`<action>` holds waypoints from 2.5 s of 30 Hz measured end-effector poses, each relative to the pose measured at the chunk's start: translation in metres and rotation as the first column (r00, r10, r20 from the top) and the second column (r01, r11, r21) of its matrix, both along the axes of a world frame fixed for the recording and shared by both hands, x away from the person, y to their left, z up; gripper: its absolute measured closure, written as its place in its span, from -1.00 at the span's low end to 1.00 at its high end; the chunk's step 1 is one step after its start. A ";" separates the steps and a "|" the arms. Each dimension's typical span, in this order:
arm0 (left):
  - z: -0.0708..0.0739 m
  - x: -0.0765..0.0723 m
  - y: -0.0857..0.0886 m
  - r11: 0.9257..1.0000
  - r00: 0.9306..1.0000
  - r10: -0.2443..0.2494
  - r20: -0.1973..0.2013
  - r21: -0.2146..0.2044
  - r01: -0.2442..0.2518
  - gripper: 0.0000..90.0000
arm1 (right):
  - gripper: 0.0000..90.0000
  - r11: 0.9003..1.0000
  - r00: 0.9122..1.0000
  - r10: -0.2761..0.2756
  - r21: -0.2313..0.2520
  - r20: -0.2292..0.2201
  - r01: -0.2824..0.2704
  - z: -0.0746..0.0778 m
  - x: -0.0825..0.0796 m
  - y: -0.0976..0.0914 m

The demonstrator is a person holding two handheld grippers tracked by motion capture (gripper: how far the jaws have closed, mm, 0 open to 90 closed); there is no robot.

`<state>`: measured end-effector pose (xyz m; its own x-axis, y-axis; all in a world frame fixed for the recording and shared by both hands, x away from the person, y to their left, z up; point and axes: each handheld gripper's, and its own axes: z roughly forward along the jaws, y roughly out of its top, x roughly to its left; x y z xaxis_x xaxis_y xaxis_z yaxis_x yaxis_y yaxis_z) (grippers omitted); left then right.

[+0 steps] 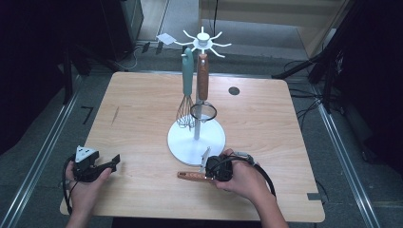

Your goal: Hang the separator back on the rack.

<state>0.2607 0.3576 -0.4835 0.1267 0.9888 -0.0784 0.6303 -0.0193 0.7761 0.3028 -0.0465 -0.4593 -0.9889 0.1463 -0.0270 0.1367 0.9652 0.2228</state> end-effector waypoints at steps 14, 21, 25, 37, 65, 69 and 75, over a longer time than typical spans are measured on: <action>0.000 0.000 0.000 1.000 1.000 -0.001 0.000 0.001 0.001 -0.62 | 0.58 0.999 1.000 0.004 -0.046 -0.015 -0.005 0.000 0.003 0.007; 0.000 0.000 0.000 1.000 1.000 -0.001 -0.004 -0.001 0.001 -0.62 | 0.58 0.998 1.000 -0.001 -0.056 -0.015 0.000 0.001 0.001 0.008; 0.000 0.001 0.000 1.000 1.000 0.001 -0.001 -0.003 -0.001 -0.62 | 0.58 0.999 1.000 0.016 -0.034 -0.005 -0.016 0.000 0.002 0.006; 0.000 0.001 0.000 1.000 1.000 0.001 -0.001 -0.002 -0.001 -0.62 | 0.59 1.000 0.998 -0.001 0.028 0.061 -0.001 0.005 -0.002 -0.003; 0.000 0.001 0.001 1.000 1.000 0.006 0.000 -0.009 -0.006 -0.62 | 0.59 0.874 0.887 -0.450 0.252 0.102 0.415 0.015 0.018 -0.060; 0.000 0.001 0.001 1.000 1.000 0.005 0.001 -0.009 -0.005 -0.62 | 0.59 0.845 0.864 -0.494 0.288 0.100 0.450 0.016 0.019 -0.066; 0.000 0.001 0.000 1.000 1.000 0.006 0.002 -0.009 -0.006 -0.62 | 0.59 0.781 0.813 -0.573 0.364 0.099 0.507 0.017 0.021 -0.077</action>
<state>0.2614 0.3580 -0.4838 0.1212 0.9888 -0.0866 0.6289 -0.0090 0.7774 0.3243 -0.1238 -0.4421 -0.7225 0.6879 -0.0695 0.5364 0.6211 0.5714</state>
